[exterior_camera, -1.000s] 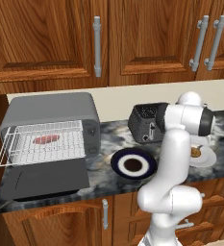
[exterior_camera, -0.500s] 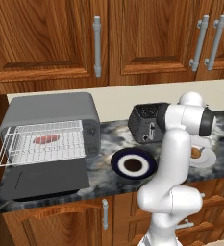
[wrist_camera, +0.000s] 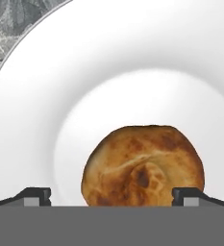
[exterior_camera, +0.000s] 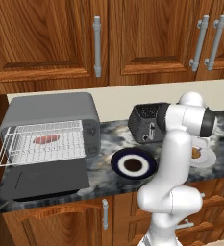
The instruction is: Open the toaster oven door. Place the bread on the top rack in the toaster oven and place the steak on the bottom rack.
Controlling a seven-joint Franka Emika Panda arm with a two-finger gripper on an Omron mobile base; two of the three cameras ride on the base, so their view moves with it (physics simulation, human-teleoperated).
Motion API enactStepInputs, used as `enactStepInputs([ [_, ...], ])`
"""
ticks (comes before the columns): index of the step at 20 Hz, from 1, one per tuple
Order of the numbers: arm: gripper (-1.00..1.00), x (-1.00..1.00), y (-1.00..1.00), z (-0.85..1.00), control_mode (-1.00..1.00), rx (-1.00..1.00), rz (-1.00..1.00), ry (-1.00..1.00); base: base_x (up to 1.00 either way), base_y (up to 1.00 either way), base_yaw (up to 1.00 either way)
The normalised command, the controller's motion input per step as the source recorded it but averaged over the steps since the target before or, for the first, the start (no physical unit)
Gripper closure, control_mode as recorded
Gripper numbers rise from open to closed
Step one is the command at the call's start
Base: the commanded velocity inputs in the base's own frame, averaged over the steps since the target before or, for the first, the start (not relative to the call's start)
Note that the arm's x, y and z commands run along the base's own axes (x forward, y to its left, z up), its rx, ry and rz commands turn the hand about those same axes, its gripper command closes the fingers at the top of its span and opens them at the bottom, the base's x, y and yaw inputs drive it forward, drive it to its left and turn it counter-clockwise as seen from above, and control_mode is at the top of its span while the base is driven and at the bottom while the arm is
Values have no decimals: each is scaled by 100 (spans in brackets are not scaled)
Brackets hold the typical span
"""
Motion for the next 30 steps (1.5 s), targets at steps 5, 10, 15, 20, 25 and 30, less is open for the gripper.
enactStepInputs([
  [5, -100, 0, 7, -3, -100, 0, -7, 1, 0, 0, 0],
  [10, -100, 3, 0, -34, -100, 0, -5, 4, 0, 0, 0],
  [15, -100, 0, 0, -46, -100, 0, -2, 3, 0, 0, 0],
  [20, -100, 0, 2, -50, -100, 0, -2, 2, 0, 0, 0],
  [25, 100, -10, 10, -33, -100, 0, -1, 1, 0, 0, 0],
  [30, 100, -17, 3, -19, -100, 0, 0, 0, 0, 0, 0],
])
